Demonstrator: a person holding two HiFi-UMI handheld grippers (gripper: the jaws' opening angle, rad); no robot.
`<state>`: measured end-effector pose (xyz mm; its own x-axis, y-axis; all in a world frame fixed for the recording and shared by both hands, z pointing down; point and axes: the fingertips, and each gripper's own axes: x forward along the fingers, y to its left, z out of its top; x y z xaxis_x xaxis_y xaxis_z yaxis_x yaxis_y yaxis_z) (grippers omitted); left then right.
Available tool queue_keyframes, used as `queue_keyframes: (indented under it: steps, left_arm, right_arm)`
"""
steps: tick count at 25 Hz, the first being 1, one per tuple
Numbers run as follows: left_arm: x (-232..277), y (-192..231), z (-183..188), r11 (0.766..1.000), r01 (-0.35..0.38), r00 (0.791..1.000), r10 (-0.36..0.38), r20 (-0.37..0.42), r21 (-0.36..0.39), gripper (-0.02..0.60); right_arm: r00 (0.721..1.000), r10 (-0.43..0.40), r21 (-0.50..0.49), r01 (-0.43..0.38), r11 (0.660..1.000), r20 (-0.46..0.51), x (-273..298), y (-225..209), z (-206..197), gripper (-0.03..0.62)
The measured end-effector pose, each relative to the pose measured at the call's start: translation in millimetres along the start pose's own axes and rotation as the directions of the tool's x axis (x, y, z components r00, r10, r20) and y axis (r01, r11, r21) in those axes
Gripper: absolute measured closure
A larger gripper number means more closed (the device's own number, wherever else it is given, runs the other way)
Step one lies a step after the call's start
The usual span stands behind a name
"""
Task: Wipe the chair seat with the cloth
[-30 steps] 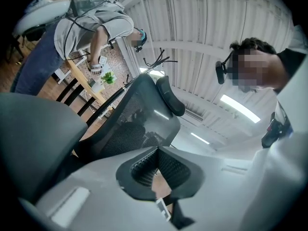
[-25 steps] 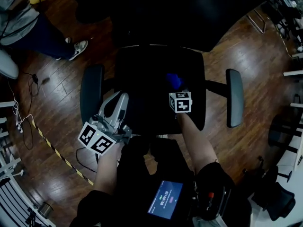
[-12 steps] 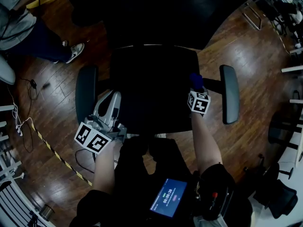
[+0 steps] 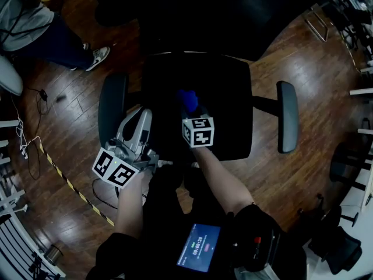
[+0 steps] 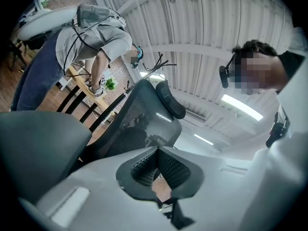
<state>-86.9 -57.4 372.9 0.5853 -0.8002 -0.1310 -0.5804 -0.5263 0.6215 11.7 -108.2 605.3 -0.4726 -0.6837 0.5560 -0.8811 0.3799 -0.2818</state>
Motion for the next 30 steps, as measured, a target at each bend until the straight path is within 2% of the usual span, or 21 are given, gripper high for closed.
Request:
queue_keyframes:
  steps: [3, 5, 7, 11, 15, 19, 21, 24, 26, 30]
  left_arm:
    - [0, -1, -1, 1.000, -0.001, 1.000, 0.001, 0.002, 0.007, 0.591]
    - [-1, -1, -2, 1.000, -0.004, 1.000, 0.004, 0.003, 0.009, 0.591]
    - [-2, -1, -2, 1.000, -0.004, 1.000, 0.004, 0.001, 0.015, 0.591]
    - [-5, 1, -4, 1.000, -0.006, 1.000, 0.006, -0.004, 0.015, 0.591]
    - [-6, 3, -4, 1.000, -0.022, 1.000, 0.022, -0.005, 0.013, 0.591]
    - [-6, 4, -2, 0.999, -0.032, 0.999, 0.032, 0.002, 0.007, 0.591]
    - [-5, 4, -4, 0.999, -0.032, 0.999, 0.032, -0.001, 0.009, 0.591]
    - [-5, 5, -6, 0.999, -0.032, 0.999, 0.032, -0.002, 0.006, 0.591]
    - [-5, 5, -6, 0.999, -0.035, 0.999, 0.035, -0.004, 0.007, 0.591]
    - [-3, 4, -5, 0.999, -0.040, 0.999, 0.040, -0.004, 0.013, 0.591]
  right_arm:
    - [0.988, 0.140, -0.048, -0.144, 0.988, -0.065, 29, 84, -24, 0.510]
    - [0.972, 0.192, -0.116, -0.208, 0.971, -0.133, 41, 117, -51, 0.510]
    - [0.968, 0.212, -0.160, -0.232, 0.959, -0.133, 45, 129, -60, 0.510]
    - [0.968, 0.209, -0.143, -0.228, 0.963, -0.139, 43, 114, -61, 0.510]
    - [0.984, 0.102, -0.129, -0.122, 0.984, -0.149, 17, 47, -72, 0.510]
    - [0.986, -0.076, -0.101, 0.062, 0.993, -0.145, -44, -62, -83, 0.510]
    - [0.972, -0.197, -0.079, 0.188, 0.979, -0.128, -85, -121, -82, 0.510]
    - [0.922, -0.372, -0.048, 0.369, 0.928, -0.106, -147, -197, -80, 0.510]
    - [0.903, -0.419, -0.026, 0.419, 0.908, -0.093, -170, -221, -82, 0.510]
    - [0.888, -0.453, -0.029, 0.453, 0.891, -0.076, -176, -227, -81, 0.510]
